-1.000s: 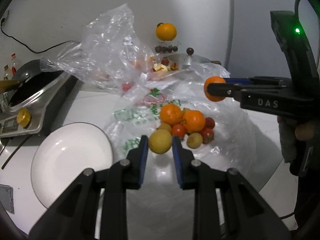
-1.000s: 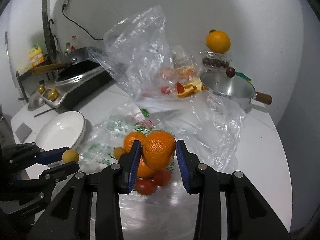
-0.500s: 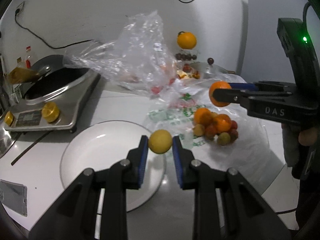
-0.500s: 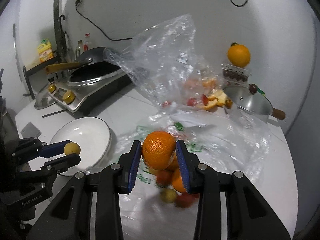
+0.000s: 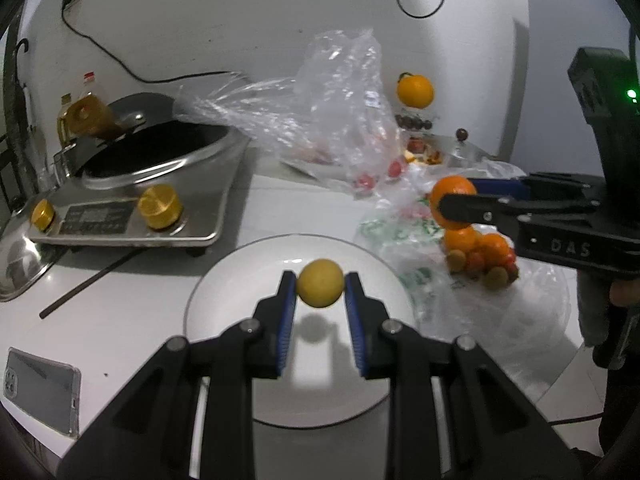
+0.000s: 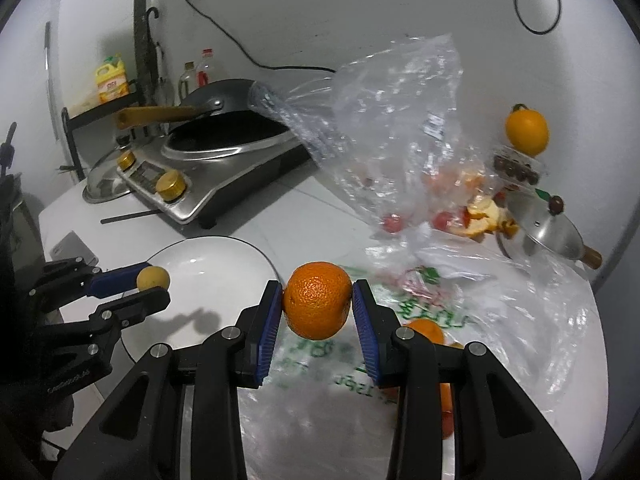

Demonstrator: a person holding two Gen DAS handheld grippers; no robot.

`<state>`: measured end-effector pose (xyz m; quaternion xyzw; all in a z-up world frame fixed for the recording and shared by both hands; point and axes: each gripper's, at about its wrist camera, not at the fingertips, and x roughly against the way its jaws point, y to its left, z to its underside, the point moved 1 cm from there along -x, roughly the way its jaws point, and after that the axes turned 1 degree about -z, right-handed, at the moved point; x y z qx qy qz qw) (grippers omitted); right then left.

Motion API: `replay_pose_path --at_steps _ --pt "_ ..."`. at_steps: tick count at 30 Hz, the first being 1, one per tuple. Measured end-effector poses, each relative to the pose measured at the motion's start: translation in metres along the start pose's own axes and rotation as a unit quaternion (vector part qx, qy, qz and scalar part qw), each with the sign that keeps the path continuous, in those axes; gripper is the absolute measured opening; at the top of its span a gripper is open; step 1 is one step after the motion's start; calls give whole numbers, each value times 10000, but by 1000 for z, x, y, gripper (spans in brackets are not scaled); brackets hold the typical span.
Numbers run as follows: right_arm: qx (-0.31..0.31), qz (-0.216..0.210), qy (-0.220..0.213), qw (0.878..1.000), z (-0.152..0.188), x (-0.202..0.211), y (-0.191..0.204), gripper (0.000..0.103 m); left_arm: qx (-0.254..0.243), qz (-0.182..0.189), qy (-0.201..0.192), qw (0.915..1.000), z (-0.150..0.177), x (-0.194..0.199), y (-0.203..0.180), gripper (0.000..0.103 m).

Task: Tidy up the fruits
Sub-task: 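Carry the yellow fruit and tangerine in both tools over the white plate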

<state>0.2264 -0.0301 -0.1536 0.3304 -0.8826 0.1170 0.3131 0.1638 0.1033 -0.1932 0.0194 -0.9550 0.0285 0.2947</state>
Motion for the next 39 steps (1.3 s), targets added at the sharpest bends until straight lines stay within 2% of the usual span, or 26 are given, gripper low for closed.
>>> replay_pose_path --at_steps 20,31,39 --pt "269 -494 348 9978 -13 -68 43 38 66 -383 219 9990 10 -39 52 25" --pt "386 -943 510 9935 -19 -108 68 38 153 -370 431 9983 12 -54 61 25" --pt "394 -1035 642 9918 -18 -125 75 38 254 -289 544 9978 13 -58 65 25"
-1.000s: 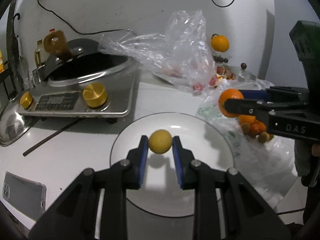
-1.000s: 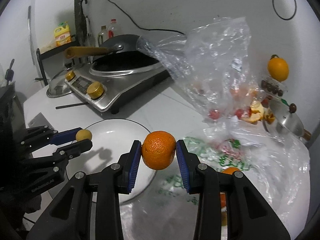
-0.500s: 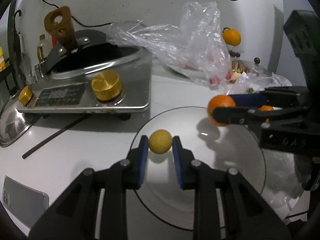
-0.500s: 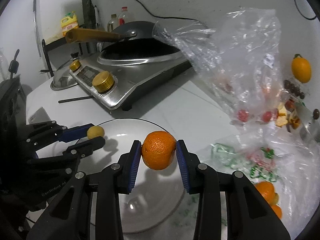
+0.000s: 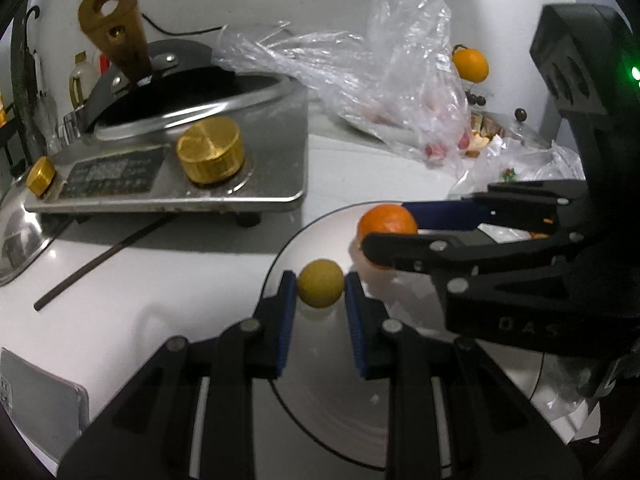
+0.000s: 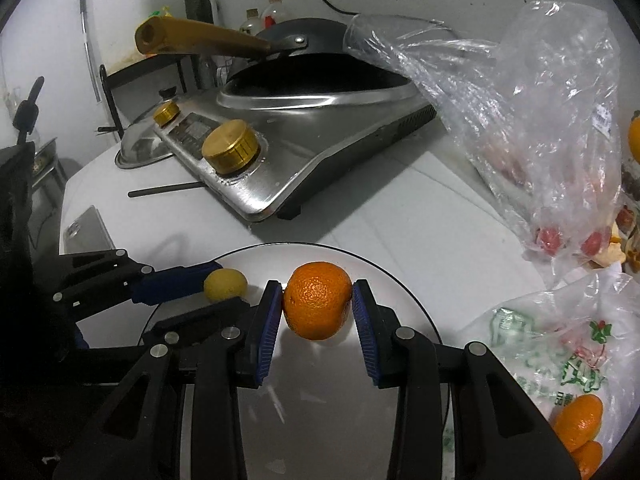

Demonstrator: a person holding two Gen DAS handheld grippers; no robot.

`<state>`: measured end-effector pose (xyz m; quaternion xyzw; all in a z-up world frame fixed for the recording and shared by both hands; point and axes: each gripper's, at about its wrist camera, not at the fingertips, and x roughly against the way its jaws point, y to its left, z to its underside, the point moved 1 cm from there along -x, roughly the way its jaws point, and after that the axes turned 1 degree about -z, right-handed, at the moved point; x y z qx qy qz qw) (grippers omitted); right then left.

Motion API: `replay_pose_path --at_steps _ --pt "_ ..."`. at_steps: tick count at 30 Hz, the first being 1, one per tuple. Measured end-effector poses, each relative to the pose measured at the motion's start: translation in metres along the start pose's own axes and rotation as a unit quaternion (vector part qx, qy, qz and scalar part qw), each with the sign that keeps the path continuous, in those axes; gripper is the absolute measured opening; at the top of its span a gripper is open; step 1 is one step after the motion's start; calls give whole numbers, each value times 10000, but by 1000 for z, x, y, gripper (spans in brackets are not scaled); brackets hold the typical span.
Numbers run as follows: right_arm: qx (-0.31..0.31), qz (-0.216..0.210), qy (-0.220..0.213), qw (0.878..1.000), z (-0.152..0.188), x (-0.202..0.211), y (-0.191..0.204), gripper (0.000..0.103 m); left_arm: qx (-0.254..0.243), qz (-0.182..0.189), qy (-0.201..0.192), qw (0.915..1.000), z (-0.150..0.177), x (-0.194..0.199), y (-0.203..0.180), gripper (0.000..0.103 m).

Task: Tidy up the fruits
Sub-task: 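Carry the yellow fruit and tangerine in both tools over the white plate, then open the left tool onto the plate while the right tool releases the tangerine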

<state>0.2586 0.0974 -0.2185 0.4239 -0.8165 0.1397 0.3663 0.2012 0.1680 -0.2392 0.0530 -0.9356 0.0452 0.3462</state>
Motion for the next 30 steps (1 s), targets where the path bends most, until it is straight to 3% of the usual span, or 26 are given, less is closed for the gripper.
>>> replay_pose_path --at_steps 16,25,30 --pt "-76 103 -35 9999 -2 7 2 38 180 16 8 9998 2 0 4 29" --pt "-104 239 -227 9994 4 39 1 38 190 79 -223 9995 3 21 -6 51" --pt "-160 307 -352 9988 10 60 -2 38 123 45 -308 9994 2 35 -18 51"
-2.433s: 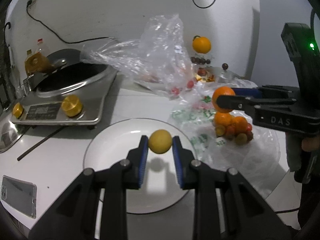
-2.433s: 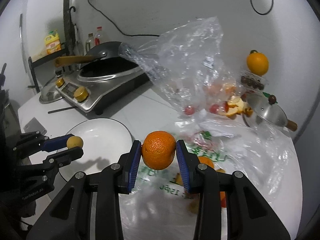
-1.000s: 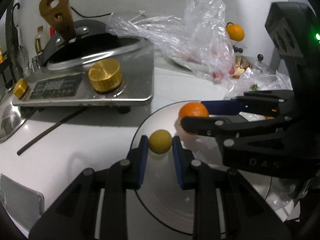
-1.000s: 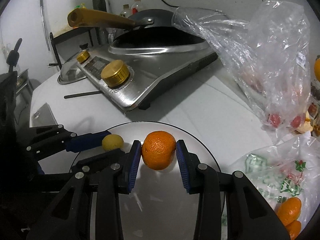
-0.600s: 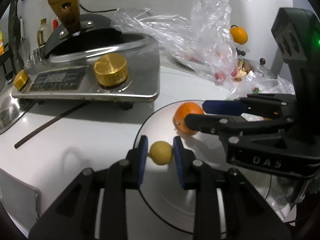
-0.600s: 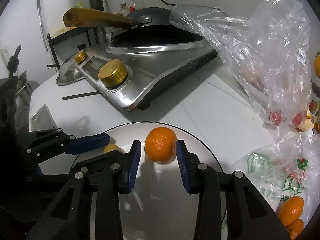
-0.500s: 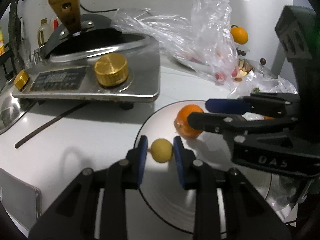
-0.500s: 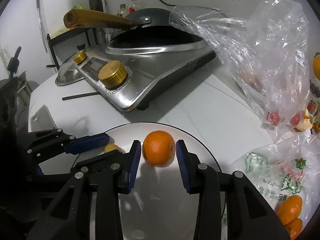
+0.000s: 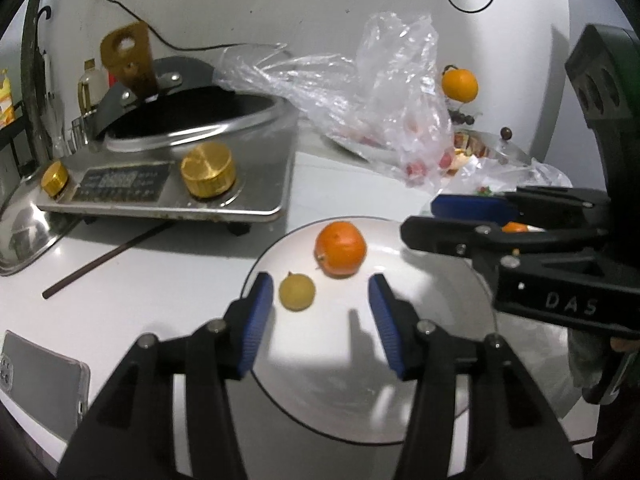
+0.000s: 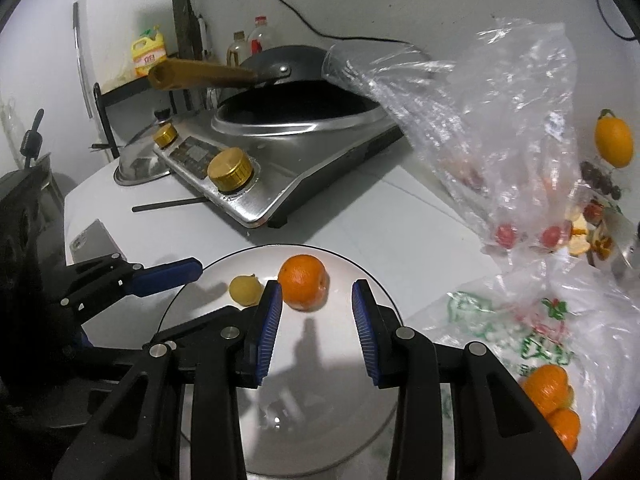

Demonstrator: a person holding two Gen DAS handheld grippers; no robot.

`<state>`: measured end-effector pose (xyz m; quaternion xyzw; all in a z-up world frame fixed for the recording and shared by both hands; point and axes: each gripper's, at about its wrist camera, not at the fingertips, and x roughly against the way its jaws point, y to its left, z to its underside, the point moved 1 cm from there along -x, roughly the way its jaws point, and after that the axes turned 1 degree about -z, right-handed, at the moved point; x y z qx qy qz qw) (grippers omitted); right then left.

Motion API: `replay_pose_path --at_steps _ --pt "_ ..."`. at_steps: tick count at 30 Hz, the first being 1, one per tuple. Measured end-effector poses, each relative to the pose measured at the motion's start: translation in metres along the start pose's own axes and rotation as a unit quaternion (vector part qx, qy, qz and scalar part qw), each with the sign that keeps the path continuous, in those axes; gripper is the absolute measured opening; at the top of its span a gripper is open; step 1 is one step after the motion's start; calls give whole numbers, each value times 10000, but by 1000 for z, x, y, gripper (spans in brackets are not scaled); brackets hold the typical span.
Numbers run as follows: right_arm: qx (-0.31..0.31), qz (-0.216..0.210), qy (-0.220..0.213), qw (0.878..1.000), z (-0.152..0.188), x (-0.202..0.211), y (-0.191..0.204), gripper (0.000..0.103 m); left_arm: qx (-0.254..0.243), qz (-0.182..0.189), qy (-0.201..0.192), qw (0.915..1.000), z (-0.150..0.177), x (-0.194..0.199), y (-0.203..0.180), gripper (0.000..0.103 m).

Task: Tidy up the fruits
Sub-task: 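Open the left tool onto the plate while the right tool releases the tangerine, then move both open tools back to the fruit pile in the bag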

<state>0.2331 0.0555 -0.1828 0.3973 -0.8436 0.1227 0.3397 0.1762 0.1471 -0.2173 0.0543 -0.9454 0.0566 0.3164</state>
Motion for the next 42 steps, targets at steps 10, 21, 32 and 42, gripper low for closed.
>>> replay_pose_path --at_steps 10,21,32,42 --pt "-131 141 -237 9995 14 42 -12 38 -183 49 -89 9998 -2 20 -30 52" --pt "-358 329 -452 9978 32 79 -33 38 -320 86 -323 9989 -7 41 -60 60" --pt "-635 593 -755 9934 50 119 -65 41 -402 116 -550 9976 -13 53 -93 60" --pt "-872 919 -807 9887 75 140 -105 41 -621 63 -711 9955 -12 48 -130 60"
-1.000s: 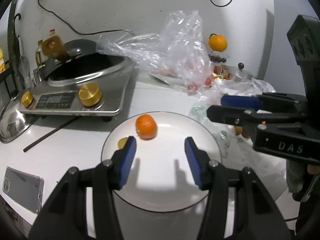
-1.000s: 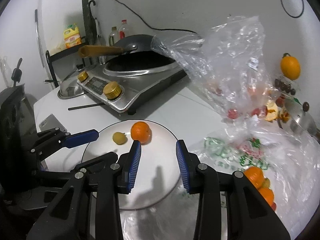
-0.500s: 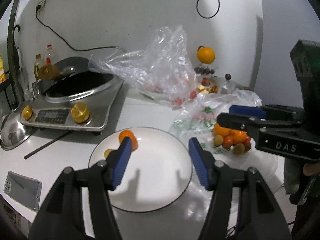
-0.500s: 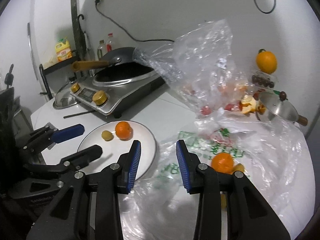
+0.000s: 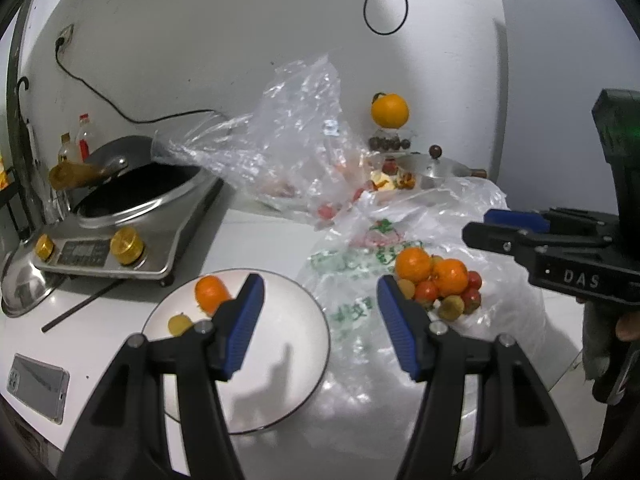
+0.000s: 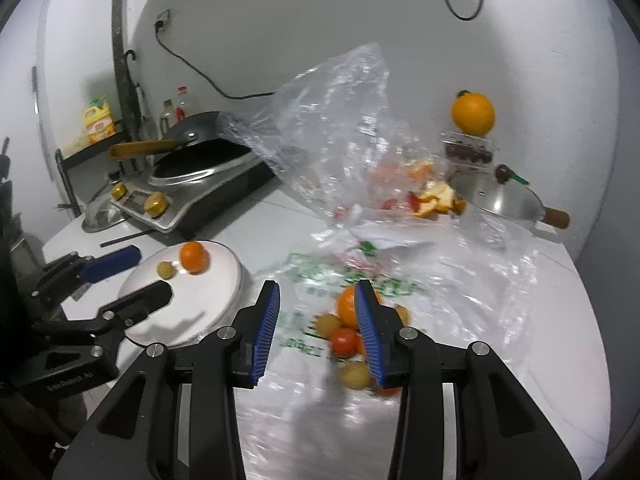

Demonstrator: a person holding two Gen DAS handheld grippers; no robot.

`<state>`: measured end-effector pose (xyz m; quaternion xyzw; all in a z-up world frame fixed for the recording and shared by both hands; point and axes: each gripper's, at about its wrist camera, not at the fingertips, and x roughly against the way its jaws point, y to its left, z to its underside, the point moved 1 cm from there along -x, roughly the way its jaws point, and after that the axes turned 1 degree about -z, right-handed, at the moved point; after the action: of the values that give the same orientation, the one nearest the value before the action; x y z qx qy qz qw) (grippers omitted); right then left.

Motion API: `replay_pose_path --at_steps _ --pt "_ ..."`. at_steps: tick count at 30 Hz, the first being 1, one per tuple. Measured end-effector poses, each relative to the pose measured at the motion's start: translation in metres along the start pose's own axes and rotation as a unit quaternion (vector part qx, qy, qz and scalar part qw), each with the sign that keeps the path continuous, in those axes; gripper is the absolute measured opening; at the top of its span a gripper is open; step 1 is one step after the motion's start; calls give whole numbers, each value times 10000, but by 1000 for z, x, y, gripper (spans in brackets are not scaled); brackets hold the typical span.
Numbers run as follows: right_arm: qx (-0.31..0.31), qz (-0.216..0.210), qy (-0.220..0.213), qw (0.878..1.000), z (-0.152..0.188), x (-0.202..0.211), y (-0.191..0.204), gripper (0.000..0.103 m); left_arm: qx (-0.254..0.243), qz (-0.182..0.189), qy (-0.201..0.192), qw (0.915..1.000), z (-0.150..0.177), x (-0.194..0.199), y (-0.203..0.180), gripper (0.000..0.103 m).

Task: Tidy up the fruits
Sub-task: 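Move both open tools back to the fruit pile in the bag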

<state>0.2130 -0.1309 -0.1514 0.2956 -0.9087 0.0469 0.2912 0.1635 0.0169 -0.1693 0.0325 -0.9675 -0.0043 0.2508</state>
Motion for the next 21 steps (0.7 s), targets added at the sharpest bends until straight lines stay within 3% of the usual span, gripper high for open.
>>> replay_pose_path --at_steps 10,21 --pt "-105 197 112 9997 18 -1 -31 46 -159 168 125 9997 2 -16 -29 60" --pt "-112 207 383 9990 28 -29 -47 48 -265 237 359 9987 6 -39 -44 60"
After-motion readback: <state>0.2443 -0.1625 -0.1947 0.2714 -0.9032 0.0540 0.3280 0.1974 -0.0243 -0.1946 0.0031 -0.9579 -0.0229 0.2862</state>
